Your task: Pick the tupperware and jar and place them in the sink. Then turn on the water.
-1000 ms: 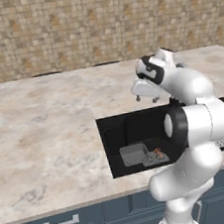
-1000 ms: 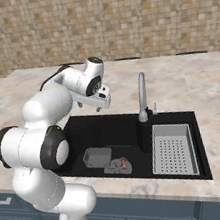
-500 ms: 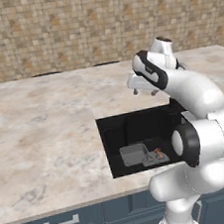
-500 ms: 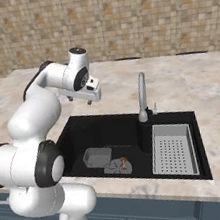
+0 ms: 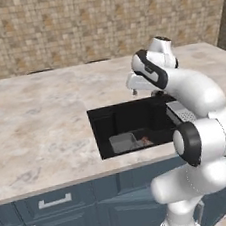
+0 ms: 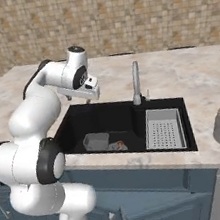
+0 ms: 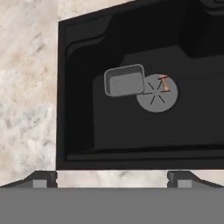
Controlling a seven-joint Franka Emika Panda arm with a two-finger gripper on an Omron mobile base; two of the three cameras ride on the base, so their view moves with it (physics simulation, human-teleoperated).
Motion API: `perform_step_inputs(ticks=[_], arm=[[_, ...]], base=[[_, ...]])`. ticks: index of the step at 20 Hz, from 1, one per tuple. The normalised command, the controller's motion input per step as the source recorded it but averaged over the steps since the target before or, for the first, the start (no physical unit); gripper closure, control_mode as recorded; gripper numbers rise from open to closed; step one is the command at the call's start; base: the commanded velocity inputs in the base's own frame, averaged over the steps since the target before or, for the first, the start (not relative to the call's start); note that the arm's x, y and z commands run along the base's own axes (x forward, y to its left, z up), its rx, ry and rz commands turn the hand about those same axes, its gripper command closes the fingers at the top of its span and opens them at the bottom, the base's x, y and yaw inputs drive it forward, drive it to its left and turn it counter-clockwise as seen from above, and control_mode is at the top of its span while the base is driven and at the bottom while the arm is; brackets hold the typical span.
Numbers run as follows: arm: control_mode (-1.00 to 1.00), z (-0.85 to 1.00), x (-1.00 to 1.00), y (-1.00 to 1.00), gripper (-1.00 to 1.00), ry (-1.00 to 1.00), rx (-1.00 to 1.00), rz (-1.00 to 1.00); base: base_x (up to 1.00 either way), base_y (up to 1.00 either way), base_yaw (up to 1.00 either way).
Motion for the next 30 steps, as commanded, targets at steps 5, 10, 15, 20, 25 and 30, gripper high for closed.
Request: perform_step_inputs(ticks=[5,10,15,20,25,30], arm=[[1.00,0.00,0.00,0.00,-1.00,0.00,0.00,0.00],[1.00,0.00,0.00,0.00,-1.00,0.00,0.00,0.00],[1.00,0.00,0.00,0.00,-1.00,0.00,0.00,0.00],[1.00,0.00,0.00,0.00,-1.00,0.00,0.00,0.00],[1.00,0.00,0.00,0.00,-1.00,0.00,0.00,0.00],[1.00,0.00,0.00,0.00,-1.00,0.00,0.00,0.00]], base=[[-0.62,-0.56,-0.25],[-0.15,-0.96,-0.21],[0.00,-0.64,-0.05],[0.06,-0.08,0.00],[0.32,-0.01,0.11],[0.32,-0.22,0.17]])
